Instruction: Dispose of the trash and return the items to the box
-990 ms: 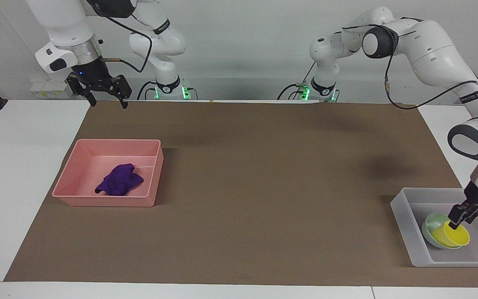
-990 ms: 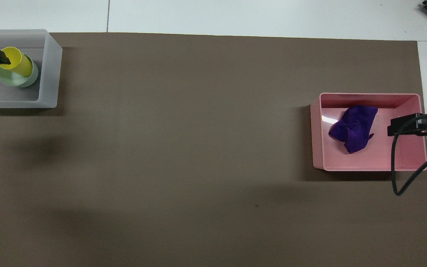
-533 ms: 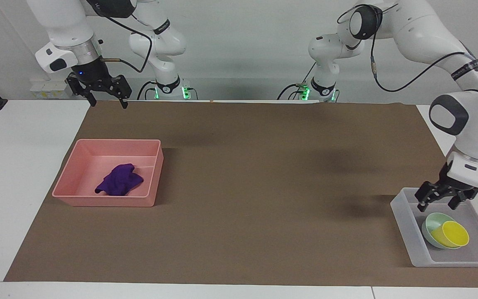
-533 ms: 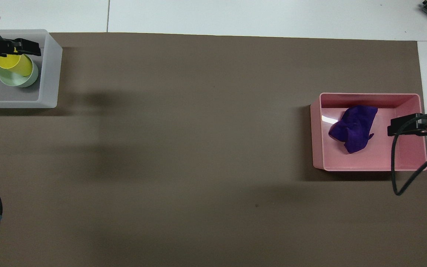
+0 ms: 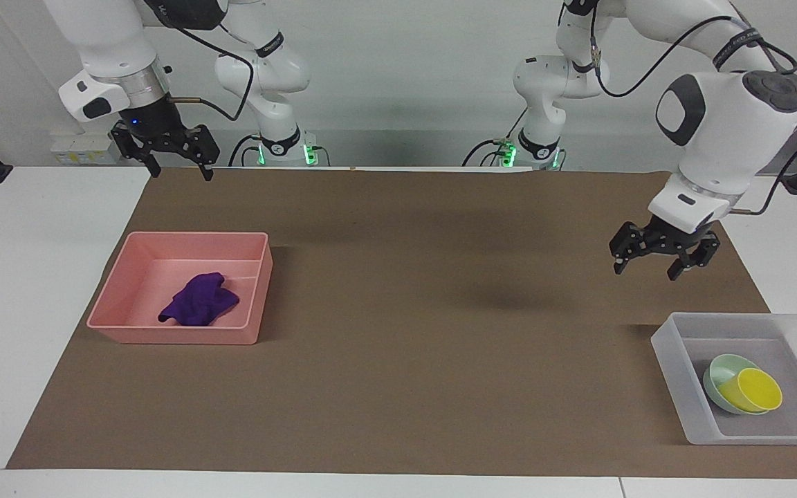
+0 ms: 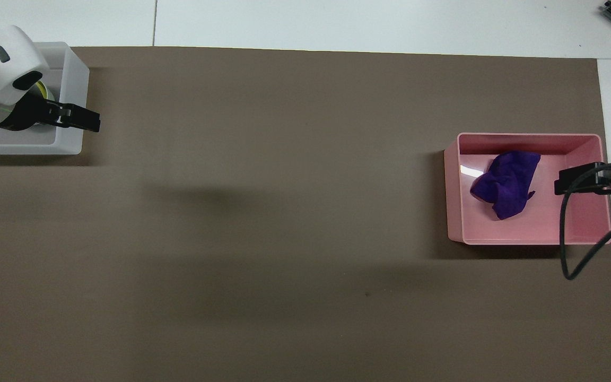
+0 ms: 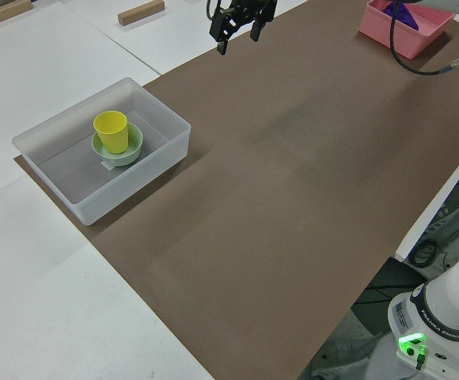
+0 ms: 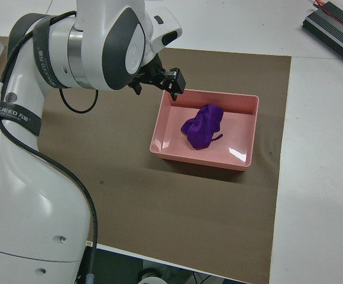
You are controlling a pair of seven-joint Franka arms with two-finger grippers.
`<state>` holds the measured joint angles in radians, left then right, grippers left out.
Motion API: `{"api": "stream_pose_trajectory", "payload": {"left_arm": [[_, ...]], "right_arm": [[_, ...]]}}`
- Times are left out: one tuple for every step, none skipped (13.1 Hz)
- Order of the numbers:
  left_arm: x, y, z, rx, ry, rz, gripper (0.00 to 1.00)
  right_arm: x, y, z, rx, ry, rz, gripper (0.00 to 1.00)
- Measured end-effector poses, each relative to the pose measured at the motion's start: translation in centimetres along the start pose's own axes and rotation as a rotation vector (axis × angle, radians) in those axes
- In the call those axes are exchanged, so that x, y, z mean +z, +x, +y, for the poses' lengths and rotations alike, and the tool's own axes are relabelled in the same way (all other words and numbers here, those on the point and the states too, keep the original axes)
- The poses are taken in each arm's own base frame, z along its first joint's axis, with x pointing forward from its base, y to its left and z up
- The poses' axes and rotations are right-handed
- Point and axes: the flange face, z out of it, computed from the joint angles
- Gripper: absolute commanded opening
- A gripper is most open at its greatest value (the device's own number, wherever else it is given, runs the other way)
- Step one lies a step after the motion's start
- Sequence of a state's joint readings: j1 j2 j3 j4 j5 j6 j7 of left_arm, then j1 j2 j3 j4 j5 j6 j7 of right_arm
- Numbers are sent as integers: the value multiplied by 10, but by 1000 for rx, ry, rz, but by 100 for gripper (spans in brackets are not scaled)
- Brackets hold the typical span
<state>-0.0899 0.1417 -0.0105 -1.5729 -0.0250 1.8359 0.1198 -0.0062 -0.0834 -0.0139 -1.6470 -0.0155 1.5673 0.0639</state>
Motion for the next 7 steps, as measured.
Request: {"api": "stream_pose_trajectory", "payload": {"left_arm": [[-15, -10, 3, 9, -2, -17, 100], [-27, -18, 4, 20, -4, -30, 100], [-38, -24, 5, 29, -6, -45, 100], [-49, -29, 6, 34, -8, -61, 100], [-58, -31, 6, 37, -10, -74, 100], [-64, -33, 7, 38, -11, -84, 100], [-68, -35, 7, 38, -13, -99, 100]], "right_arm": [[0, 0, 0, 0, 0, 0, 100], [0, 0, 0, 0, 0, 0, 100], [0, 0, 0, 0, 0, 0, 100], [0, 0, 0, 0, 0, 0, 100], [0, 0, 0, 0, 0, 0, 100], [0, 0, 0, 0, 0, 0, 100], [0, 0, 0, 0, 0, 0, 100]]}}
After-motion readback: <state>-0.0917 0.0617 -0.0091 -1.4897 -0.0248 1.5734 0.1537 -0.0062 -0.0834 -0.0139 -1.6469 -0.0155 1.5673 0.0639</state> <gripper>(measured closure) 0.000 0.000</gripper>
